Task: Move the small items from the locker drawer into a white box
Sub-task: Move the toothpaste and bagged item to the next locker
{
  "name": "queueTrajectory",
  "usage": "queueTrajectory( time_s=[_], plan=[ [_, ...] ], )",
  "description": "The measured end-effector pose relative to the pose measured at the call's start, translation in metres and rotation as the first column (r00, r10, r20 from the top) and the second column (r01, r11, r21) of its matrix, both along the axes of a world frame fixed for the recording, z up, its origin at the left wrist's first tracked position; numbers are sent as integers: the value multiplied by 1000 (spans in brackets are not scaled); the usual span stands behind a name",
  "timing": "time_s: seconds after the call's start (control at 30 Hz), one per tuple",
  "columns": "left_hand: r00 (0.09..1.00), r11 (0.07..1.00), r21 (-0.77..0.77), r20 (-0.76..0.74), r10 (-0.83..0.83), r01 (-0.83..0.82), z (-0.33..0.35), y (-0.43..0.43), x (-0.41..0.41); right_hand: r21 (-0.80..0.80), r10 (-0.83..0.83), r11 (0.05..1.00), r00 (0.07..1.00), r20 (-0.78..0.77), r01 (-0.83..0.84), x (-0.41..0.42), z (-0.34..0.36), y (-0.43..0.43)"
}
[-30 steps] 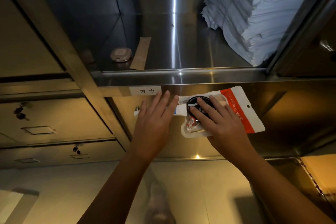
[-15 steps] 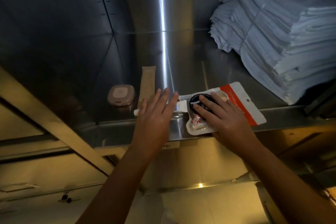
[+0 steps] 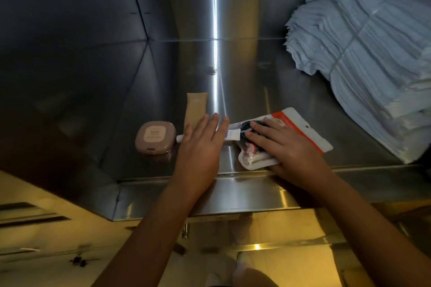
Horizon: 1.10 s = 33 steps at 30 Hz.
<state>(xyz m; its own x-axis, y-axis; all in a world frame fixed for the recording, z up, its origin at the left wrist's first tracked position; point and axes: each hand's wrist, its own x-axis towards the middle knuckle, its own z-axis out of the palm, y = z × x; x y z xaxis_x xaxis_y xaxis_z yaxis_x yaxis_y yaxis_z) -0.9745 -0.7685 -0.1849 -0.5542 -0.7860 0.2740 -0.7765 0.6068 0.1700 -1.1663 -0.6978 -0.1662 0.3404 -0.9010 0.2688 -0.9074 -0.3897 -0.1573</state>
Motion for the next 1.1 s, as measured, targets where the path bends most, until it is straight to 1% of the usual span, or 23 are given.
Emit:
queueTrajectory(
  time_s=[0.13,0.23,0.33,0.43,0.53,0.6,0.63,0.7,0.8,0.87,0.93,0.97,1.03,1.1],
  plan=[
    [999,998,36,28,43,-44,-1,-8,-7,46,79,996,997,26,-80,-12,-1,-17],
    [997,997,38,25,72,-73,-2,-14,-13,92,135,986,989,51,-140,-24,-5,-29],
    [991,993,20,57,119,-120,-3,-21,-18,142,175,973,982,74,-185,-37,-5,-39],
    [984,986,-21,71,164,-163,-2,-25,-24,213,192,956,979,65,-202,-45,-2,-47],
    [979,983,-29,87,182,-180,0,-29,-29,272,164,944,981,103,-186,-45,3,-49],
    [982,986,-27,95,165,-163,3,-30,-29,241,118,959,982,147,-151,-39,5,-47],
    [984,988,-26,85,157,-155,6,-29,-28,210,72,972,985,158,-105,-34,6,-46],
    [986,988,-11,62,152,-152,10,-28,-22,177,-82,983,987,141,56,-19,6,-42],
    [985,989,25,101,143,-146,12,-27,-10,197,-331,930,940,83,310,5,2,-40],
    [980,990,56,159,121,-131,11,-28,-3,245,-422,885,904,65,396,16,0,-43],
    [976,988,99,197,94,-115,8,-27,0,301,-455,851,890,16,430,21,-4,-46],
    [977,985,127,196,88,-114,6,-26,-1,303,-451,848,892,-21,436,22,-7,-47],
    [982,975,181,159,99,-127,1,-23,-3,264,-423,868,905,-48,419,18,-12,-48],
    [983,966,207,124,133,-156,-4,-19,-5,231,-366,905,931,-12,359,10,-13,-49]
  ],
)
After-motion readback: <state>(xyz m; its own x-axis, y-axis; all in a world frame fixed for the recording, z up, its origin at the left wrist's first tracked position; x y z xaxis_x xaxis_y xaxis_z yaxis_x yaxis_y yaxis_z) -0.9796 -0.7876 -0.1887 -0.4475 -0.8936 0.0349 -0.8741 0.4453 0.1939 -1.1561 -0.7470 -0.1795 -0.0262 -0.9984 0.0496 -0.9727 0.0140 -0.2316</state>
